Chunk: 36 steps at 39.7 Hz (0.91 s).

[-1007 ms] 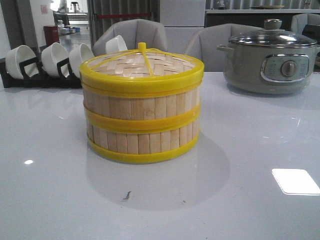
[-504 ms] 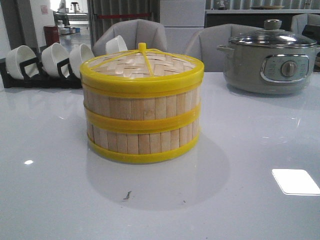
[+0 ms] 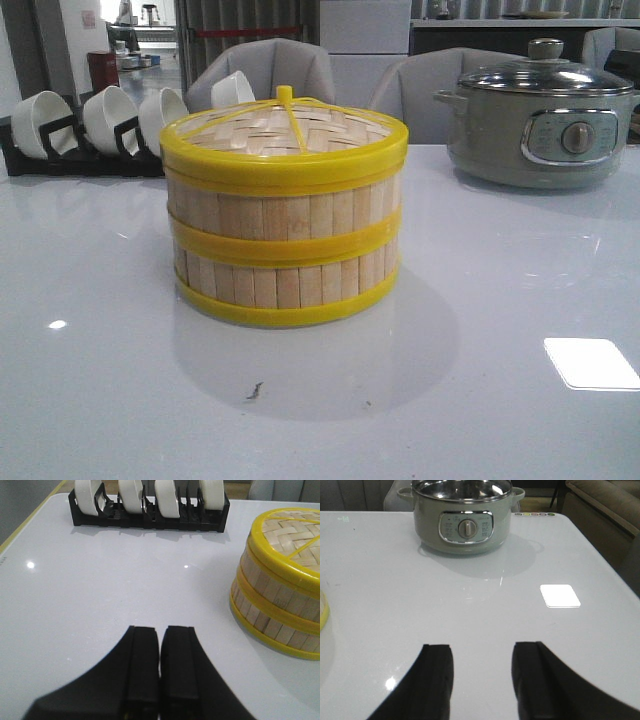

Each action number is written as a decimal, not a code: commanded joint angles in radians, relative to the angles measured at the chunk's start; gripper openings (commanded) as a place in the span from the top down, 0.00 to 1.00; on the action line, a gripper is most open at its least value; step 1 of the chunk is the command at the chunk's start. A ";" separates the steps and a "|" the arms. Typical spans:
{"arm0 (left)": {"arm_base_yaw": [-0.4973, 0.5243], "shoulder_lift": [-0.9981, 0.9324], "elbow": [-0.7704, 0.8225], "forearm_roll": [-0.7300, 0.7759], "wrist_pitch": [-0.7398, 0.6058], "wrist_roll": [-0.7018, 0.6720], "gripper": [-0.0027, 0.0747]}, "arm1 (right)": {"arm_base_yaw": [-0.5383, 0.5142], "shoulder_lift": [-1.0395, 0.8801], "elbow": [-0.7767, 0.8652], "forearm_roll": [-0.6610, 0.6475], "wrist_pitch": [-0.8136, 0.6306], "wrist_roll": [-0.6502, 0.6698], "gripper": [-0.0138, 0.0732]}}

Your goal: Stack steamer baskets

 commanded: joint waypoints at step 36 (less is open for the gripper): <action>-0.001 0.002 -0.031 0.000 -0.086 -0.006 0.85 | 0.082 -0.041 0.011 -0.009 -0.129 -0.001 0.81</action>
